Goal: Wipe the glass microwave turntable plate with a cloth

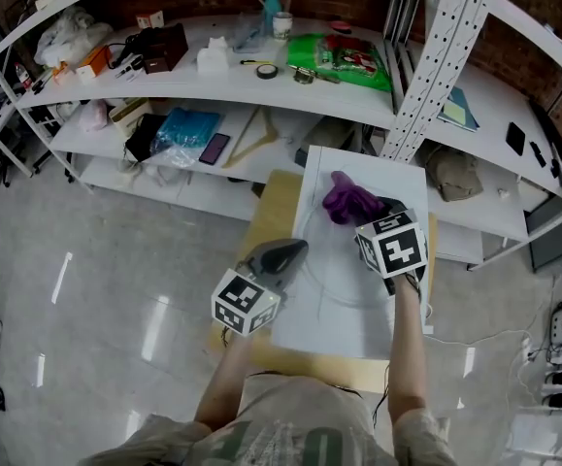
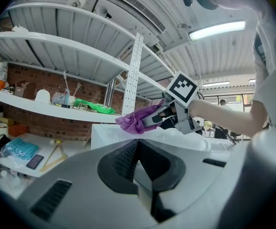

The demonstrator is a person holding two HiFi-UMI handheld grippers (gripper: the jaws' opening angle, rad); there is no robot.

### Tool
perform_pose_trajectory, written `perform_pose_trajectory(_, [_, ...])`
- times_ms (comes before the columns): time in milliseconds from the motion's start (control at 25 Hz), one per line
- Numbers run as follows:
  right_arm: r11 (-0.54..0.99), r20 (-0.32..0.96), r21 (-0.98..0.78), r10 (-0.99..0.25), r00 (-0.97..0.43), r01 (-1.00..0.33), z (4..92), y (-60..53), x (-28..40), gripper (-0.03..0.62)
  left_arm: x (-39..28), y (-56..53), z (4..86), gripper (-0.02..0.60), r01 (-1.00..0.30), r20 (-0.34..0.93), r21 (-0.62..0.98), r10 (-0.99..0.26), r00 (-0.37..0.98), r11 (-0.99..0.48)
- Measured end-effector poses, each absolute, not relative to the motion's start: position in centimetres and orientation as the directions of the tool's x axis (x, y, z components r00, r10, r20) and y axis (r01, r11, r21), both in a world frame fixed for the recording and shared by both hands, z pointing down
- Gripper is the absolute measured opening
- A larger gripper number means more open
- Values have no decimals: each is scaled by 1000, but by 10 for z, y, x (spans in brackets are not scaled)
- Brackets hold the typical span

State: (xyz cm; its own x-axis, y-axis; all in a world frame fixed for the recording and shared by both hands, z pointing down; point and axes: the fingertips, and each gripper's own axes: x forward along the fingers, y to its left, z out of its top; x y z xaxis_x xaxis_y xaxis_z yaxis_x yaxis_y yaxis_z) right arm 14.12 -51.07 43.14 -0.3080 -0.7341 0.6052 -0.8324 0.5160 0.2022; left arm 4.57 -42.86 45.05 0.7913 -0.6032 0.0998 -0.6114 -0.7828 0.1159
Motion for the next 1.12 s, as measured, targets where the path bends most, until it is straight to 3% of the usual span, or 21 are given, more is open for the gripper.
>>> perform_pose_trajectory(560, [335, 590, 224, -794, -146, -915, 423, -472, 236, 51, 44, -428, 452, 2, -625, 114, 92, -616, 780, -775])
perform_pose_trajectory(1120, [310, 581, 233, -805, -123, -922, 421, -371, 254, 51, 43, -428, 452, 2, -636, 121, 86, -625, 771, -767])
